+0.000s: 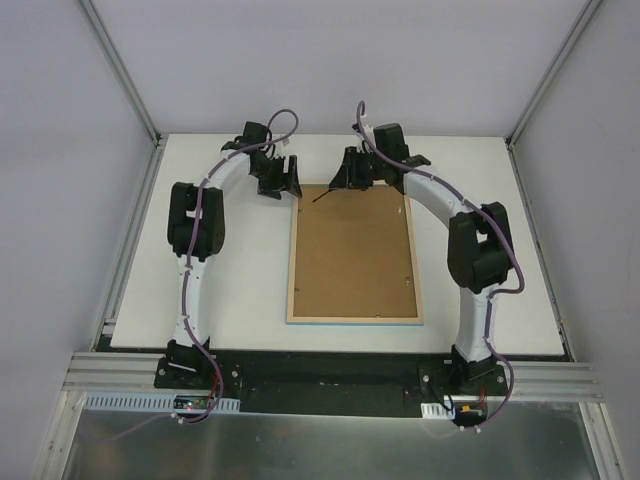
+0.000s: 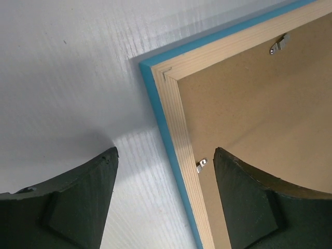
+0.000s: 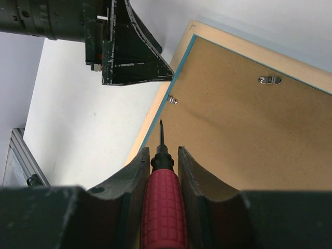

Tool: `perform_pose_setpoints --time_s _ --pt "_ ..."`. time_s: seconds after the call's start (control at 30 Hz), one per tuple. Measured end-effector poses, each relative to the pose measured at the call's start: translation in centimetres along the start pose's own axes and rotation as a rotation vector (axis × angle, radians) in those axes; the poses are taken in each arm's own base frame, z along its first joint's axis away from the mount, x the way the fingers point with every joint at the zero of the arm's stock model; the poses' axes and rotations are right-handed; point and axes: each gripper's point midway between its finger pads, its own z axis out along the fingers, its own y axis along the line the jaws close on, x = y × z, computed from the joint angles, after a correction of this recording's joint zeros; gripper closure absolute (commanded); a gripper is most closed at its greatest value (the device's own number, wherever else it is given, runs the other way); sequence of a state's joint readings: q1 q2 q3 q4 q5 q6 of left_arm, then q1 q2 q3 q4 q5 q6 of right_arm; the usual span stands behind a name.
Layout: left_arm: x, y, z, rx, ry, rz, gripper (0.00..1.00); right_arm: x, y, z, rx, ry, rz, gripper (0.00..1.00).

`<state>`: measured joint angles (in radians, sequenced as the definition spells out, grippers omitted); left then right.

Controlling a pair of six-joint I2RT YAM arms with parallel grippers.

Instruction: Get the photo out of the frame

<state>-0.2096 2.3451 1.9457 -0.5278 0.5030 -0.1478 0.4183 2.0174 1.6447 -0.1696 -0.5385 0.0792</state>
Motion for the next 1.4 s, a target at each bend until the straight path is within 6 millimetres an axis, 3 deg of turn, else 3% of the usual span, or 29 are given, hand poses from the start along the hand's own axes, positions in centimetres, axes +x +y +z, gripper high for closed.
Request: perform_pose_setpoints --time_s 0.3,0.53,0.67,0.87,1.13,1.4 --pt "-0.9 0.0 0.5 -0.001 -0.016 -0.014 0.33 1.4 -0.6 2.3 0.012 0.073 0.043 0.99" --pt "-0.9 -0.7 1.2 -0.009 -0.017 0.007 0.4 0.9 -0.1 3.5 0.004 0.087 0.036 0.99" --pt "-0.8 -1.0 1.7 -0.027 -0.016 0.02 0.49 0.8 -0.2 3.9 0.01 0.093 0.039 0.99" --pt "-1.0 -0.4 2.1 -0.051 -0.023 0.019 0.71 0.3 -0.8 4.7 0.029 0.089 0.03 0.99" --pt "-1.0 -0.1 2.3 -0.061 -0.021 0.004 0.79 1.1 -1.7 5.9 0.059 0.114 0.026 0.99" --pt "-1.0 -0.2 2.2 -0.062 -0.02 -0.009 0.8 1.1 -1.8 6.4 0.063 0.121 0.025 0.99"
